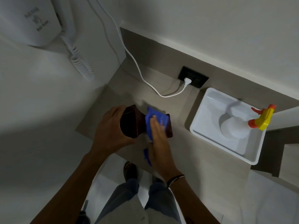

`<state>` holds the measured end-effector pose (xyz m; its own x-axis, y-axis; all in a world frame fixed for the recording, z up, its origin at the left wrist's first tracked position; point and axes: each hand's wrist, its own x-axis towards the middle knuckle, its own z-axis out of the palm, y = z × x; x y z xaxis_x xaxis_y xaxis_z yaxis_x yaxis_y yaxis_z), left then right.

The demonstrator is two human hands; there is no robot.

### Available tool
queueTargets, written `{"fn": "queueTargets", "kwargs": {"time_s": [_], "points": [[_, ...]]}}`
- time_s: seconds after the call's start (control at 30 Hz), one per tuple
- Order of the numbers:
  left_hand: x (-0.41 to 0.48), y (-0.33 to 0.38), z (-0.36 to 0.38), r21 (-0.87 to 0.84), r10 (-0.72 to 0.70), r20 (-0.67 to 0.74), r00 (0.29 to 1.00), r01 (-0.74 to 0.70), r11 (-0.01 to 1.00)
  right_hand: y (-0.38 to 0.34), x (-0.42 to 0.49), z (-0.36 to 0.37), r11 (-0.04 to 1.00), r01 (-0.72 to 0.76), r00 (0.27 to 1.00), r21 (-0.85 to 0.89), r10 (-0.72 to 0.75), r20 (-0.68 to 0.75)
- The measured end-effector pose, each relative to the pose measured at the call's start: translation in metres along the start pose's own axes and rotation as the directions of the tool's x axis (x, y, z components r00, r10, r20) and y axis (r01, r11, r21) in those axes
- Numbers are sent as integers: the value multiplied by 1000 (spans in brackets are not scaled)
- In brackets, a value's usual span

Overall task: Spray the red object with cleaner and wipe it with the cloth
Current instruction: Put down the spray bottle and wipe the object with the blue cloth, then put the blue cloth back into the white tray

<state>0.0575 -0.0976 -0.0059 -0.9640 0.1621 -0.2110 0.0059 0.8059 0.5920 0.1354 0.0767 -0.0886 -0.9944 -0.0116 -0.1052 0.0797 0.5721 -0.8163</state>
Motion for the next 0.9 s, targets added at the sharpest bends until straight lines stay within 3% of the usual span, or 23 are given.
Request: {"fn": "queueTargets", "kwargs": {"time_s": [0.07, 0.13, 0.27, 0.47, 0.67, 0.9], "points": [[3, -1, 2, -1, -15, 40, 999, 15, 1000, -27, -3, 24, 985, 123, 992, 124, -120, -27], [3, -2, 0, 13, -18, 55, 998, 18, 1000, -31, -3, 32, 976, 148, 988, 158, -139, -63], [-1, 7, -3, 25, 29, 16, 999, -30, 999, 13, -10, 1, 990, -129, 979, 52, 135, -151], [32, 28, -9, 157, 252, 107, 962, -267, 951, 38, -9, -59, 919, -247, 880, 307, 346, -326], [70, 61, -6, 334, 456, 202, 867, -499, 800, 33, -12, -86, 872, -228, 829, 433, 407, -384], [72, 63, -2, 320, 512, 204, 834, -551, 771, 27, -9, -103, 907, -183, 820, 380, 355, -450]]}}
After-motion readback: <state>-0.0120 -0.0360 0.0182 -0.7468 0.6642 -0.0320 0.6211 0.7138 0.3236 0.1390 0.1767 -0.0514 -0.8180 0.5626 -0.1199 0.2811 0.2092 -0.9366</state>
